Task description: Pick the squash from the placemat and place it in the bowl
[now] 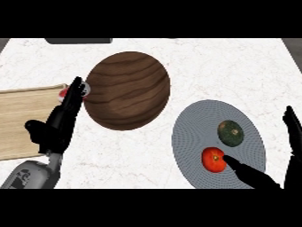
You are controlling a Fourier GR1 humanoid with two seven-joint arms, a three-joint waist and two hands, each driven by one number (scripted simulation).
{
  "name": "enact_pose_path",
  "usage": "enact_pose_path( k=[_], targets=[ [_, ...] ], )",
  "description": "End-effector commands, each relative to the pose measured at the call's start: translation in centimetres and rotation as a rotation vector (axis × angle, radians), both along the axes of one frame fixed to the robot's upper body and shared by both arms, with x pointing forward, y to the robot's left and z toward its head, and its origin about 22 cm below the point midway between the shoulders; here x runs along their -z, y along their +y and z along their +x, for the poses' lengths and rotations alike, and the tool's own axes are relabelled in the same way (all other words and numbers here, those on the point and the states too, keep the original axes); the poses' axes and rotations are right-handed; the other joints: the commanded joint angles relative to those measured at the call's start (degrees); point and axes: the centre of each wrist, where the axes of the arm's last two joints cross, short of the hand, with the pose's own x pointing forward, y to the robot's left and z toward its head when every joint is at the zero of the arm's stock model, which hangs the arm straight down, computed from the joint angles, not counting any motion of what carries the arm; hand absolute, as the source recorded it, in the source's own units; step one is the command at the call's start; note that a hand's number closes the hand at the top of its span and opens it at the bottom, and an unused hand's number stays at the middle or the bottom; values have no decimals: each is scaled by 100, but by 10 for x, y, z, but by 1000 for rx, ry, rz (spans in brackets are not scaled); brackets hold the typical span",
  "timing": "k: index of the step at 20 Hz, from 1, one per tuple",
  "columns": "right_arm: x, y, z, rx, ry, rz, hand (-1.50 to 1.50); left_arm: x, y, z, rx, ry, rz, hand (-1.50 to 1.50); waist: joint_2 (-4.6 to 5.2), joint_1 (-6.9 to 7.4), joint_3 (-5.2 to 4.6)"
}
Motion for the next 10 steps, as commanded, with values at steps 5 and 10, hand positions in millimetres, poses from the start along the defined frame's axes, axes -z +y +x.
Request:
enact_pose_path(
  k=[5, 10],
  targets=[
    [-51, 2, 9, 20, 271, -16, -150, 19, 2, -2, 30, -2, 4, 0, 32, 106, -7],
    [-58, -5, 22, 23, 479, -28, -150, 8, -14, -4, 21, -4, -7, 0, 19, 113, 8]
  ],
)
